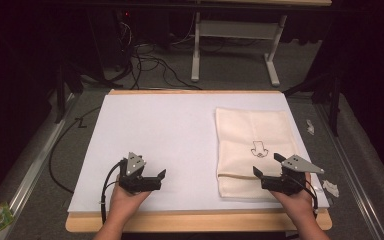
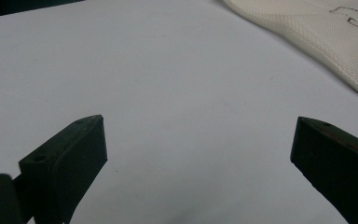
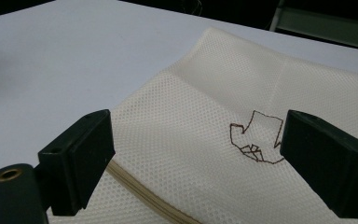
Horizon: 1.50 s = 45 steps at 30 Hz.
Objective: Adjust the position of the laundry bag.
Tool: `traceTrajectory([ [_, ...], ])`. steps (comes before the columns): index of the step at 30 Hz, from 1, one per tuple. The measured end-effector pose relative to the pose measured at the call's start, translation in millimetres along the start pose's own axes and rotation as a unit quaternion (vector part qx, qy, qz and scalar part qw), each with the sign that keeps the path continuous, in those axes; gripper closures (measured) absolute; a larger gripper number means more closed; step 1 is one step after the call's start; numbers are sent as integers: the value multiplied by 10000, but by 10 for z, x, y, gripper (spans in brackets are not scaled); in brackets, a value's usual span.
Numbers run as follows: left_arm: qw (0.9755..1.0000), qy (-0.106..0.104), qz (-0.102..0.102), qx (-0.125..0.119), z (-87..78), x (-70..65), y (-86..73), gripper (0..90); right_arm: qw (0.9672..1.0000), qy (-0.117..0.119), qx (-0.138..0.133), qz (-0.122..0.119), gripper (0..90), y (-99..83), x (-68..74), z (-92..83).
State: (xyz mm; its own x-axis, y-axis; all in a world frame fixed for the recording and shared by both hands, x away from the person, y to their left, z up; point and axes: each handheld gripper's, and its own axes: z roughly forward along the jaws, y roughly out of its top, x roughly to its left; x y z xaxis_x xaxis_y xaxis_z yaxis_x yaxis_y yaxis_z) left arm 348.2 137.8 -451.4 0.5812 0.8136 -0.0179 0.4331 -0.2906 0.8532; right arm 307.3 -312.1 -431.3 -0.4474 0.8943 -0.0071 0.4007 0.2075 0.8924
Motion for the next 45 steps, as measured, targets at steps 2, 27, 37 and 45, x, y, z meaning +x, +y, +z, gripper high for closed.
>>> traceTrajectory([
  [2, 10000, 8, 3, -4, -5, -3, 0, 42, 10000, 11, -11, 5, 101, -1, -7, 0],
  [27, 9977, -628, -42, 235, 429, -382, 147, 148, 9967, -698, -64, 415, 108, -212, -544, -486],
  [37, 9957, -820, -419, 121, 1089, -728, 521, 378, 9967, -652, -99, 479, 120, -242, -566, -546],
  [45, 9964, -767, -157, 319, 1777, -1157, 952, 636, 9971, -554, -130, 512, 130, -247, -582, -554],
])
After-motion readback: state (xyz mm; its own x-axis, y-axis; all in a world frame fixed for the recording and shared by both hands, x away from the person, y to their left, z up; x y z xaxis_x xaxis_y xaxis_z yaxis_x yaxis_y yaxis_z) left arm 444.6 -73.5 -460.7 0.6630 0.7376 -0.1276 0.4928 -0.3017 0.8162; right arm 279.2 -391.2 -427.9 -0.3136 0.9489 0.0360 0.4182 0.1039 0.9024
